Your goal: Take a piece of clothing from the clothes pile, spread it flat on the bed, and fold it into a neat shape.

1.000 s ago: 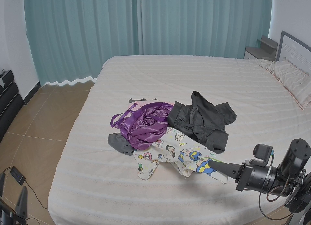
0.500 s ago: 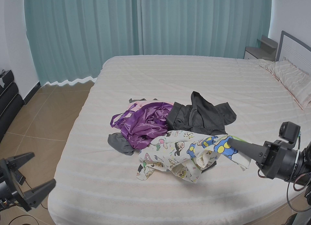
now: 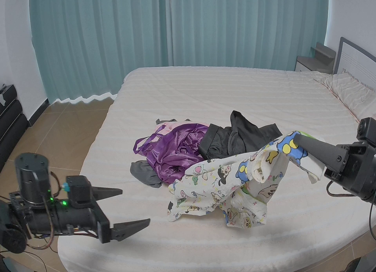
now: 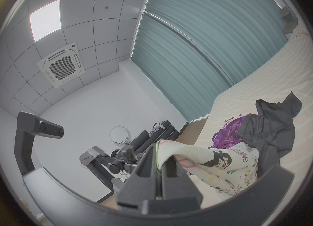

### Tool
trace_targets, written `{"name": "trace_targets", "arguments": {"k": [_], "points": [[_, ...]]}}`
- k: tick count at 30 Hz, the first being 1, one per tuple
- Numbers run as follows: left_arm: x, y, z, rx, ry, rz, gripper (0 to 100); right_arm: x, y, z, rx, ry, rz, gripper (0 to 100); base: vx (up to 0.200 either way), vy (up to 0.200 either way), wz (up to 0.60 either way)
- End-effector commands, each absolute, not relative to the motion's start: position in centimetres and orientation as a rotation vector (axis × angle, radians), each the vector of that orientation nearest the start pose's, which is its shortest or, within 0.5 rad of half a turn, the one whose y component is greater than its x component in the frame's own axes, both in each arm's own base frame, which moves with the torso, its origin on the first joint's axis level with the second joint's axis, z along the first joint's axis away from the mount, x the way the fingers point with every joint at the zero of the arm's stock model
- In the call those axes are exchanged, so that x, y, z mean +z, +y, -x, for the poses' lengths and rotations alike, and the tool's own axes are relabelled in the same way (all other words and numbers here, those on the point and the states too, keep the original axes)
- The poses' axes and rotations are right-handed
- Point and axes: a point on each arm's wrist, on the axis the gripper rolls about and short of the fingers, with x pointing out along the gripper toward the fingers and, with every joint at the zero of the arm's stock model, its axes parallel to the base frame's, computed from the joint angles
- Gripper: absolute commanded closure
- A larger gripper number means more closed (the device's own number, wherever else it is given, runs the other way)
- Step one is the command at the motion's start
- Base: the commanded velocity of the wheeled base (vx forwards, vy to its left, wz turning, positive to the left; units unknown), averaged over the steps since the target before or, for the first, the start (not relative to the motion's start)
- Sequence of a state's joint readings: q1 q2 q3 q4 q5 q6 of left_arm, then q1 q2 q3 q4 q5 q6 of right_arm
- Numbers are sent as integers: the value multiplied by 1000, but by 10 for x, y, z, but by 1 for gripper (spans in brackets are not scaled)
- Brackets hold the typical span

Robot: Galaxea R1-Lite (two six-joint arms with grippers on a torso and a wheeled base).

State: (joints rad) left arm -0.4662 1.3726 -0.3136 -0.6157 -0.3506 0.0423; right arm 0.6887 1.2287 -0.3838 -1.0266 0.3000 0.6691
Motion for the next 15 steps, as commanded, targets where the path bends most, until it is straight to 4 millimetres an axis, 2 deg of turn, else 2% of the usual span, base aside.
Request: {"name": "trace_targets", "arguments": {"k": [1,11,15], "points": [[27,-146,-205,-899,675,-127,0,235,121,-141,1014,142,-646,100,0,0,0],[-7,-153,-217,-873,706,-86,0,236,126,-148,1002,148,-646,100,0,0,0],[-26,-157,-223,-851,697,-96,0,235,127,-150,999,153,-647,100,0,0,0]]}}
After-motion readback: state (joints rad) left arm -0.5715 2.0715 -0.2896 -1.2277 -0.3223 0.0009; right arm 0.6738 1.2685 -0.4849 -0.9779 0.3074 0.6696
